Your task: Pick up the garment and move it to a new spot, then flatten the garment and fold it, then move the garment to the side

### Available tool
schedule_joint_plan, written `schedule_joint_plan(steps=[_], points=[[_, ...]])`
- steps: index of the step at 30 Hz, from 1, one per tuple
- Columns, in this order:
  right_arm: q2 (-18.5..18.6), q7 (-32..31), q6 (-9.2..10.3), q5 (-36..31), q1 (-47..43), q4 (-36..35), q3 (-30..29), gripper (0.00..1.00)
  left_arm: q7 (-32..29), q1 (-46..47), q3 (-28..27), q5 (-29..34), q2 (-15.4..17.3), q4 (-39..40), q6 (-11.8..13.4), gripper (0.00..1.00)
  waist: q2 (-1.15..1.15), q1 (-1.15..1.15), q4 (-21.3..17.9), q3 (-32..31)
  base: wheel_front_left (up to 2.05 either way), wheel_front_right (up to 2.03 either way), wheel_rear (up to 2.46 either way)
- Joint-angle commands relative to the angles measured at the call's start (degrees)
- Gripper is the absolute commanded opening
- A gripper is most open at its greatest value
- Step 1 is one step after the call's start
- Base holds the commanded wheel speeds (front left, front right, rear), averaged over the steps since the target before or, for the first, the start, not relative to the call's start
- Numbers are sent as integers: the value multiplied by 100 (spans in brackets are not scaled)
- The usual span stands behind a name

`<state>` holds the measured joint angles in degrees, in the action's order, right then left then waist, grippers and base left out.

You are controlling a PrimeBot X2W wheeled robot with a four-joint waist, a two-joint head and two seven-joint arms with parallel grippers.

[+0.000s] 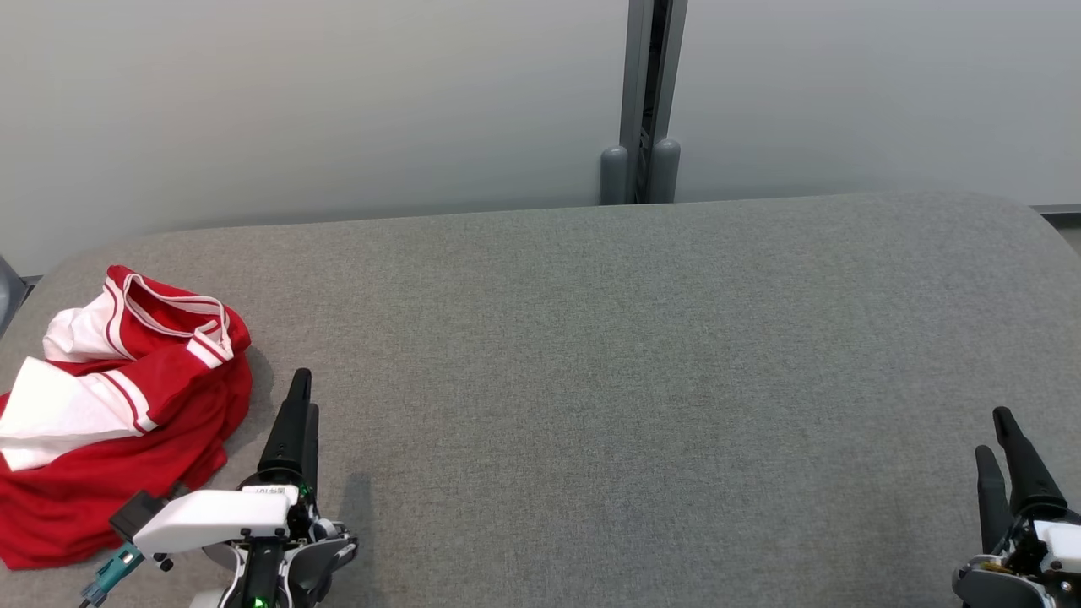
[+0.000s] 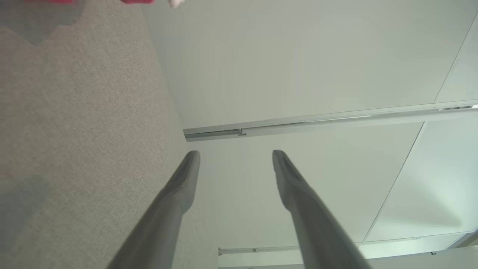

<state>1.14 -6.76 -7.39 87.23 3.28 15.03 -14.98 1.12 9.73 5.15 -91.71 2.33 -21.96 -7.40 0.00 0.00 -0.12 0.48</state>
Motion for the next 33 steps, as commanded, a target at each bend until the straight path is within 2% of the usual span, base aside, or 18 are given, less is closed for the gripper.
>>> schedule_joint_plan(steps=[1,11,20,21,26,33], points=[[83,82,-3,-168,189,-134,43,100,43,93,-51,90,20,162,-3,100,0,0,0,-1,0,0,0],[101,382,-4,-1147,376,-217,92,100,236,-42,-227,480,27,463,-4,100,0,0,2,-5,0,0,0],[121,601,-5,-2495,516,-514,286,100,375,-120,-427,1079,32,684,-5,100,0,0,17,-4,0,0,0],[143,653,-6,-2825,555,-597,358,100,410,-145,-445,1192,33,741,-5,100,0,0,23,-7,0,0,0],[215,777,-6,-3530,642,-856,542,100,488,-181,-529,1665,36,1002,-6,100,0,0,45,-5,0,0,0],[405,940,-7,-4558,776,-1156,927,100,594,-224,-628,2670,38,1525,93,100,0,0,61,13,0,0,0]])
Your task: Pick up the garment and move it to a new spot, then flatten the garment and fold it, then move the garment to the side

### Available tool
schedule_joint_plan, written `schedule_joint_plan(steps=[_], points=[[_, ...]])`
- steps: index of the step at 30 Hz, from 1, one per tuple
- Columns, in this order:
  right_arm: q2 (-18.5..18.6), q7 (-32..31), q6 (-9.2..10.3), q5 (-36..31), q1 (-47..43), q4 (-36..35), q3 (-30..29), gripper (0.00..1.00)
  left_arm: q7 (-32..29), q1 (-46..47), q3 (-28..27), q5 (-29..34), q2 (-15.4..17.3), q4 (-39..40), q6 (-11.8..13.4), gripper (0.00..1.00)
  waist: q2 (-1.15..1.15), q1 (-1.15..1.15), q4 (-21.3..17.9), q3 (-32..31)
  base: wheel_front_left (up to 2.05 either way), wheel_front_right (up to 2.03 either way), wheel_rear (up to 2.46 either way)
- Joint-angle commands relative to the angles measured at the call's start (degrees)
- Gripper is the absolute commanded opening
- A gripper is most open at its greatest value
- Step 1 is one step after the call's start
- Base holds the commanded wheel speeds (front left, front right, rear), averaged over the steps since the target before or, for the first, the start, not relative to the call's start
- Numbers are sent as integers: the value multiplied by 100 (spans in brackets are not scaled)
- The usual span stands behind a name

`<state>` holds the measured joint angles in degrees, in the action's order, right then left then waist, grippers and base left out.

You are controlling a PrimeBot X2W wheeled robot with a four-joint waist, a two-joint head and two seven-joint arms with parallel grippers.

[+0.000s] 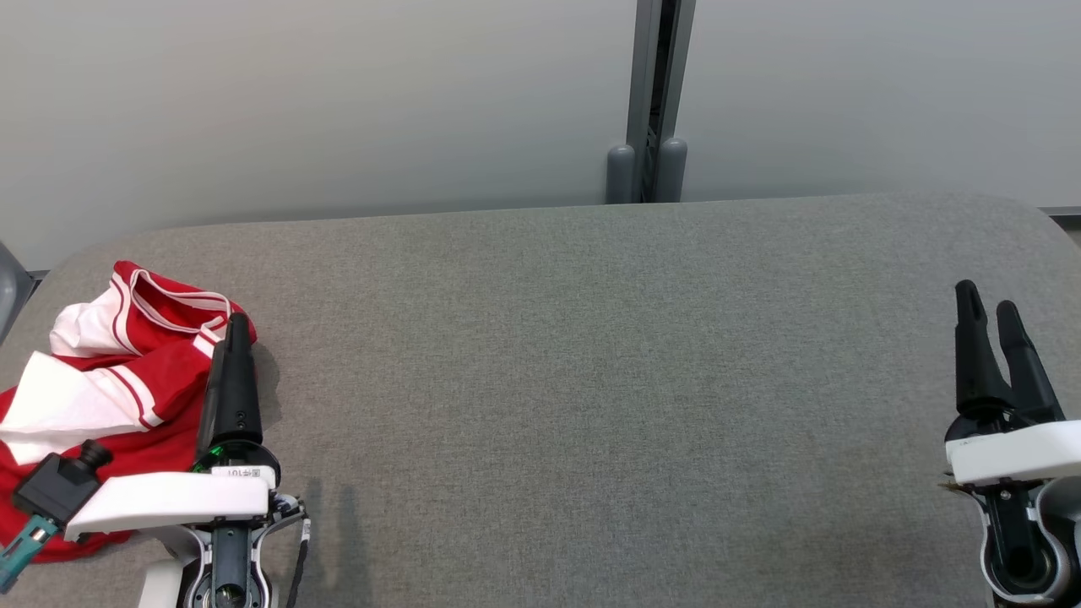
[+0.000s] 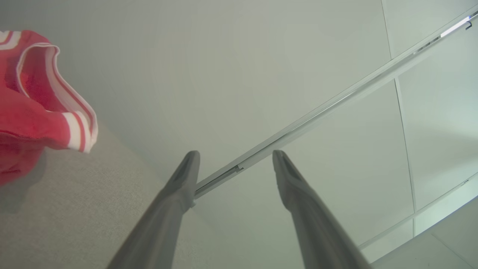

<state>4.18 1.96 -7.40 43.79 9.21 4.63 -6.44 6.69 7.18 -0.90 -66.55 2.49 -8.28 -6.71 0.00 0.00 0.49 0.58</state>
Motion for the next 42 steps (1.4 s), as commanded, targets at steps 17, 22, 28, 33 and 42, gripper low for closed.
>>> schedule_joint_plan(steps=[17,22,28,33,42], points=[[118,426,-8,-2027,316,-287,632,100,267,-208,473,2620,30,982,680,100,0,0,7,-4,0,0,0],[53,515,-8,-2377,282,-201,696,100,323,-282,674,3399,32,936,879,100,0,0,-11,-4,0,0,0],[-43,611,-9,-2599,219,16,706,100,385,-393,891,4021,36,619,985,100,0,0,-29,-1,0,0,0],[-84,694,-10,-2846,180,243,740,100,441,-426,997,4335,36,442,1076,100,0,0,-53,13,0,0,0],[-117,844,-10,-3263,234,651,842,100,533,-509,1012,4637,40,262,1189,100,0,0,-79,15,0,0,0]])
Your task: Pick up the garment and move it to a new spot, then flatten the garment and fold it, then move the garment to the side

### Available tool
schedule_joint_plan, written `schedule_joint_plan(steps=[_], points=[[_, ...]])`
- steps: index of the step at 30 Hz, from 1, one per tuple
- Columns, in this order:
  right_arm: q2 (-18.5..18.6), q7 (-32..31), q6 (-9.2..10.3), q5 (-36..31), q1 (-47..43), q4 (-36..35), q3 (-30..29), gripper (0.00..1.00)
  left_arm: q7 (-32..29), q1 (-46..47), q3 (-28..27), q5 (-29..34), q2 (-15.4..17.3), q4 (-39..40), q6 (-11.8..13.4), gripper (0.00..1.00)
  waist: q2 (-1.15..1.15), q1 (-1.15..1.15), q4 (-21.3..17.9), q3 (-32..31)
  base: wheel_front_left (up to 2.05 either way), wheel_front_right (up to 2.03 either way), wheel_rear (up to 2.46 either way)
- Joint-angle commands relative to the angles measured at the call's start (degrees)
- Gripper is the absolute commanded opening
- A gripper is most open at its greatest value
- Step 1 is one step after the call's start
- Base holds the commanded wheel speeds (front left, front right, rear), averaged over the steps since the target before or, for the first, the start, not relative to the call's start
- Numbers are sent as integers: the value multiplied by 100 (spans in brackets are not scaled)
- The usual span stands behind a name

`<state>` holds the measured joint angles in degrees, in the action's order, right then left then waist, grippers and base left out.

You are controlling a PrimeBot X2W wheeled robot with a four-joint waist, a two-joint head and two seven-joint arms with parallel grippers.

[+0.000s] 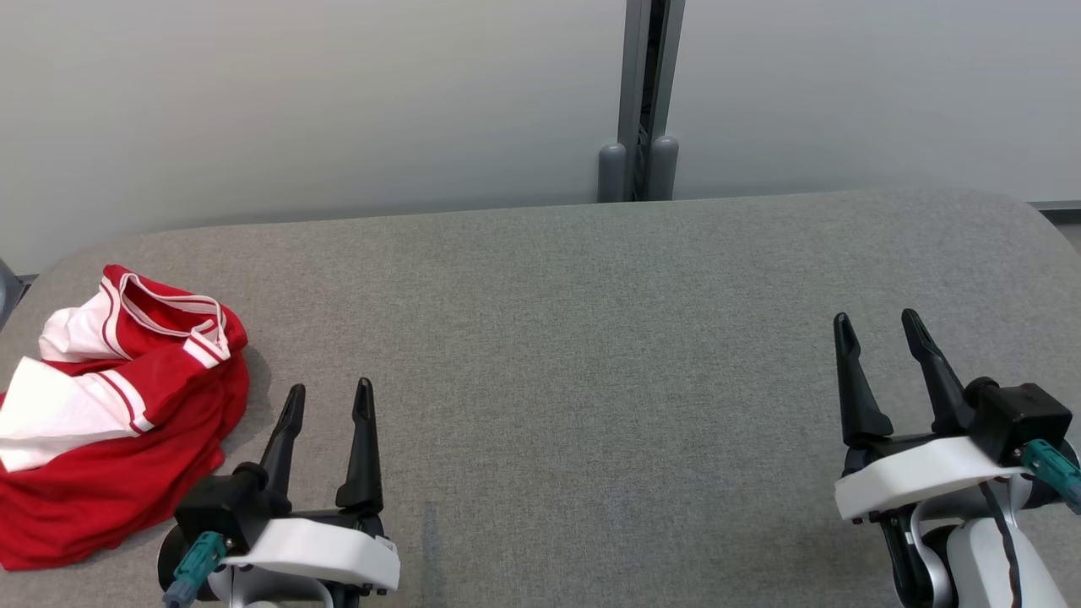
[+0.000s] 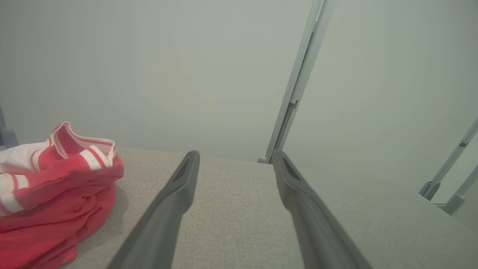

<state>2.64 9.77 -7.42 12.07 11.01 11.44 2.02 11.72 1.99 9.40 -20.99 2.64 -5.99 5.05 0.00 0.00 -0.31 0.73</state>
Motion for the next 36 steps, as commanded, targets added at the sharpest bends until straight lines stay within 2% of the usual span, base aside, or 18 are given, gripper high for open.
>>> schedule_joint_plan(steps=[1,5,9,26,31,36], points=[[36,73,-8,-111,58,-5,17,100,41,9,-2,120,24,-10,-10,100,0,0,-1,-1,0,0,0],[28,131,-9,-169,64,161,79,100,80,-9,27,215,26,-178,-59,100,0,0,2,-11,0,0,0],[27,192,-9,-232,65,306,151,100,122,-53,4,181,26,-246,4,100,0,0,8,-26,0,0,0],[41,424,-11,-553,136,551,341,100,259,-146,113,750,34,-404,66,100,0,0,9,-58,0,0,0],[43,472,-11,-253,144,625,340,100,307,-148,133,860,34,-441,113,100,0,0,4,-61,0,0,0],[47,531,-11,-395,155,687,410,100,338,-174,156,979,36,-450,122,100,0,0,2,-54,0,0,0]])
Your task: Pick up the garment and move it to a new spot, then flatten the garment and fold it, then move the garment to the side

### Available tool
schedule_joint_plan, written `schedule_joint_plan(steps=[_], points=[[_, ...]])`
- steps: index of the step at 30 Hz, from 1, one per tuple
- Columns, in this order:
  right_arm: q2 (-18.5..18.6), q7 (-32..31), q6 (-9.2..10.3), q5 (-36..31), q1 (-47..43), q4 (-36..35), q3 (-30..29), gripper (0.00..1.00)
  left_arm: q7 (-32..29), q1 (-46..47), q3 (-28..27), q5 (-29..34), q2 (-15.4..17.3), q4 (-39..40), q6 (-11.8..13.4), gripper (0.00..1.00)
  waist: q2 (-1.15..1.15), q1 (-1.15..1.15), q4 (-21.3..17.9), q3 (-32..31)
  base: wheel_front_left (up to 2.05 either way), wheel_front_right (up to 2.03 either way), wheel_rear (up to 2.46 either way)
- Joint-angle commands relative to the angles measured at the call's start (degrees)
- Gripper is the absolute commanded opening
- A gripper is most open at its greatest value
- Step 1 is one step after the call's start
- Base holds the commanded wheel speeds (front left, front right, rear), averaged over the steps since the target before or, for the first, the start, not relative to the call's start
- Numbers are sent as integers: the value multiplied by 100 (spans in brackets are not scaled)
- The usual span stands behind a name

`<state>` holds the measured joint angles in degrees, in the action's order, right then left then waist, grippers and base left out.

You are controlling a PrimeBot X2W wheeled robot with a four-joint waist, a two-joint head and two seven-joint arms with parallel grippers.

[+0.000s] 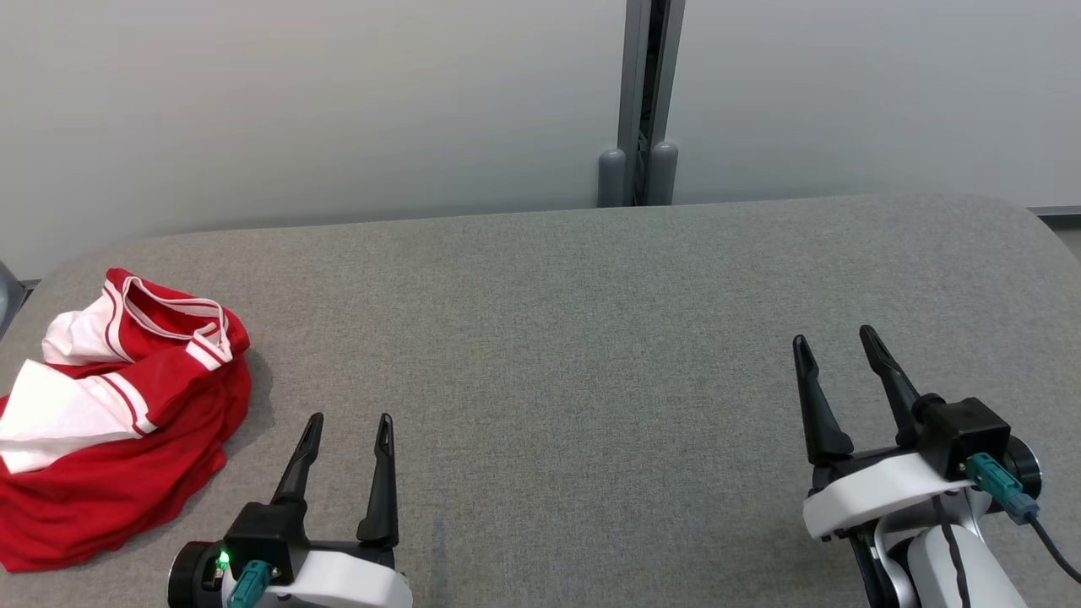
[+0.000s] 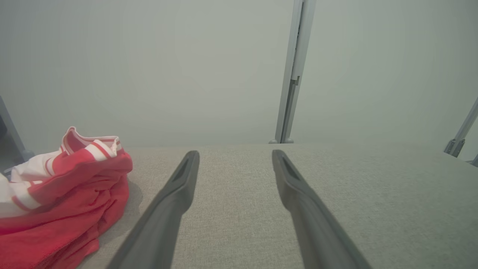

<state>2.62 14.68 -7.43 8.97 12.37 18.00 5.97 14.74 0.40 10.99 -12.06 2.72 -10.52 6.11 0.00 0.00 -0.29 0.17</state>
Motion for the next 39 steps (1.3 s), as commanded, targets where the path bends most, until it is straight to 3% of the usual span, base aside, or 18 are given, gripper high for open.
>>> schedule_joint_plan(steps=[1,23,30,39], points=[[50,59,-10,-120,29,39,30,100,48,-20,0,125,29,4,19,100,0,0,-1,3,0,0,0],[50,67,-10,90,-38,113,30,100,47,39,13,-184,29,-93,-98,100,0,0,93,-14,0,0,0],[48,66,-10,206,-1,-4,90,100,41,130,-21,-140,27,-66,-122,100,0,0,422,151,0,0,0],[44,66,-10,154,-73,1,110,100,40,174,-48,-137,29,-88,-129,100,0,0,1187,172,0,0,0]])
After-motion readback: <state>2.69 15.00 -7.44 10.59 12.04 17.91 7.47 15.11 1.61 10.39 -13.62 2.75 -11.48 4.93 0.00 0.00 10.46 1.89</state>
